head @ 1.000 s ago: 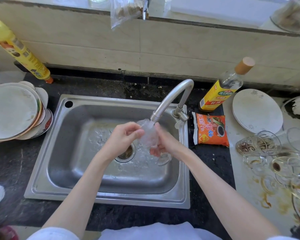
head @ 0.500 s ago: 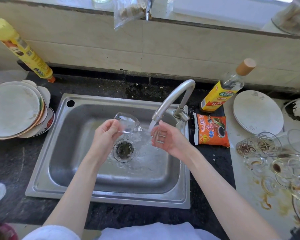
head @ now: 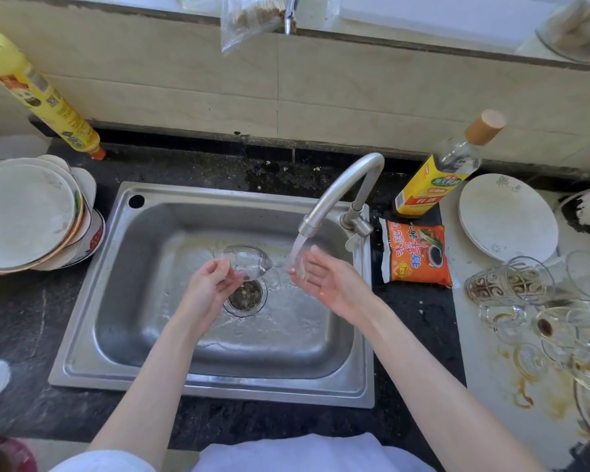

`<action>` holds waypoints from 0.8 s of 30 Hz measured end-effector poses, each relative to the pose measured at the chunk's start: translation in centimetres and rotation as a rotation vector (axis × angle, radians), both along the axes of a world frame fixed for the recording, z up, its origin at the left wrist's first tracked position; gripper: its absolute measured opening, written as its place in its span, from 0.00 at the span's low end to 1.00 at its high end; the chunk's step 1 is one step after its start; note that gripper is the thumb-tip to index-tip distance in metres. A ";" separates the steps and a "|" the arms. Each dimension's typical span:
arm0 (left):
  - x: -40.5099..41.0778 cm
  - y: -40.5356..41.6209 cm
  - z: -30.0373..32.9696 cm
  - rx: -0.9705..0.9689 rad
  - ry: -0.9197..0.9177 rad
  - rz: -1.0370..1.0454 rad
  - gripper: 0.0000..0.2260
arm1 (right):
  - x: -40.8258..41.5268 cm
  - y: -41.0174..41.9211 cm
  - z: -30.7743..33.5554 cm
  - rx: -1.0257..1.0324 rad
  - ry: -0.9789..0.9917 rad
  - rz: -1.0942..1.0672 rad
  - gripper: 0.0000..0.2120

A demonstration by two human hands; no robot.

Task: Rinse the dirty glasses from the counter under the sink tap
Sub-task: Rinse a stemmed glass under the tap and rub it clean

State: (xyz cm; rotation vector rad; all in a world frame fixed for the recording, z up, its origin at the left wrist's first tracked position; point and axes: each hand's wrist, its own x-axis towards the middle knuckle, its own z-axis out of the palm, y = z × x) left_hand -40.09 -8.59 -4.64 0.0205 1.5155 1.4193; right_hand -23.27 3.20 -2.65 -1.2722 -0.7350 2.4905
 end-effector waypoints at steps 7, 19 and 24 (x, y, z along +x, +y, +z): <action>0.6 1.5 2.3 -0.078 0.856 -0.352 0.05 | 0.4 -0.6 -1.7 -0.181 -0.148 -0.006 0.11; 4.4 2.6 2.7 0.292 1.265 -0.591 0.02 | 1.3 -0.5 -3.3 -0.377 -0.105 -0.203 0.21; 4.6 2.8 2.0 0.278 1.211 -0.623 0.04 | 1.5 -0.4 -4.0 -0.366 -0.123 -0.193 0.20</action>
